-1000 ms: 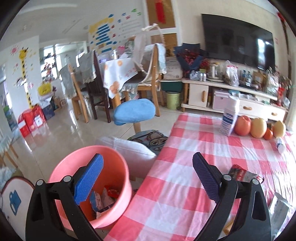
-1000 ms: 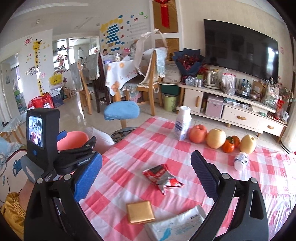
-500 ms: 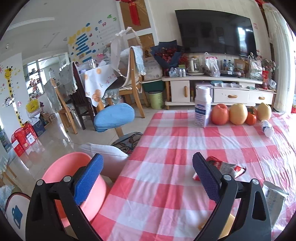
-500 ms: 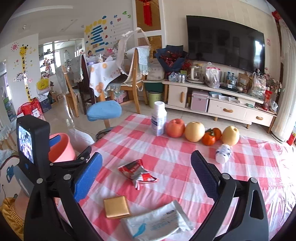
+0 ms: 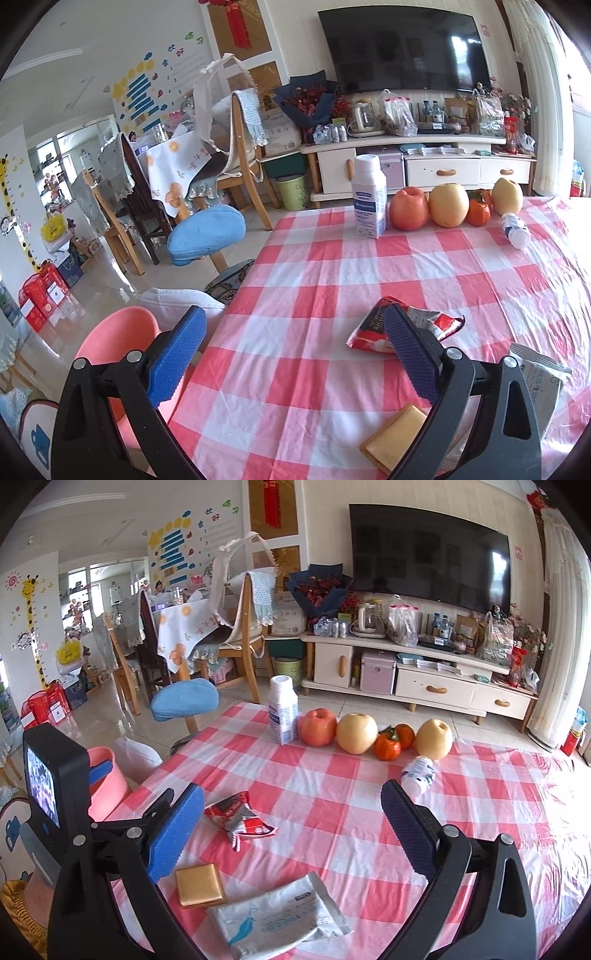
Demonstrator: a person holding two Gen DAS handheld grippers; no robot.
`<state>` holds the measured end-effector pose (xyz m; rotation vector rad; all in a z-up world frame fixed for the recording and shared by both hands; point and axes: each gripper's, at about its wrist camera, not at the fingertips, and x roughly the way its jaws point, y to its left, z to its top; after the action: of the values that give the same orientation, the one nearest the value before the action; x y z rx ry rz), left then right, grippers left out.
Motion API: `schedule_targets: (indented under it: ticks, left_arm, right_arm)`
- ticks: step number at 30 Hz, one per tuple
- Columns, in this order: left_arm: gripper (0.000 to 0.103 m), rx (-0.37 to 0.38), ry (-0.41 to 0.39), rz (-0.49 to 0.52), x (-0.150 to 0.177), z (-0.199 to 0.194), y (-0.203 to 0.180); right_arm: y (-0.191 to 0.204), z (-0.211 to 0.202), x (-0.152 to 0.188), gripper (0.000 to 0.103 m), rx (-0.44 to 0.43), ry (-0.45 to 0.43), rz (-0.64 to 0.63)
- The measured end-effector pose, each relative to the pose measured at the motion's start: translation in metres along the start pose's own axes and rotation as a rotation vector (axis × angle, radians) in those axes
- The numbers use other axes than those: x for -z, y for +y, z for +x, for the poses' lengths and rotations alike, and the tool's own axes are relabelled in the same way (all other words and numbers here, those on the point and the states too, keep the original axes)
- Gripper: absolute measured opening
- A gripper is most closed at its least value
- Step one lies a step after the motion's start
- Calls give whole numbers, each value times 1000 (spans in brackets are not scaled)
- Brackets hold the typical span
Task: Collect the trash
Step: 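Move both tools back over the table toward the remaining items, then grasp the white yogurt bottle with the right gripper while the left gripper grasps the red Teh Tarik packet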
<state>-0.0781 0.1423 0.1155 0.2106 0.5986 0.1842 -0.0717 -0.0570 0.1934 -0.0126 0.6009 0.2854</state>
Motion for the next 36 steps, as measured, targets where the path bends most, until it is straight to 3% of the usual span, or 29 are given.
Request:
schedule_targets:
  ticks: [21, 36]
  left_arm:
    - [96, 34, 42, 59, 0, 10, -31]
    - [96, 292, 120, 63, -5, 33, -42]
  right_arm:
    - [-66, 22, 15, 97, 113, 96, 69]
    - [-172, 74, 24, 97, 222, 226, 345]
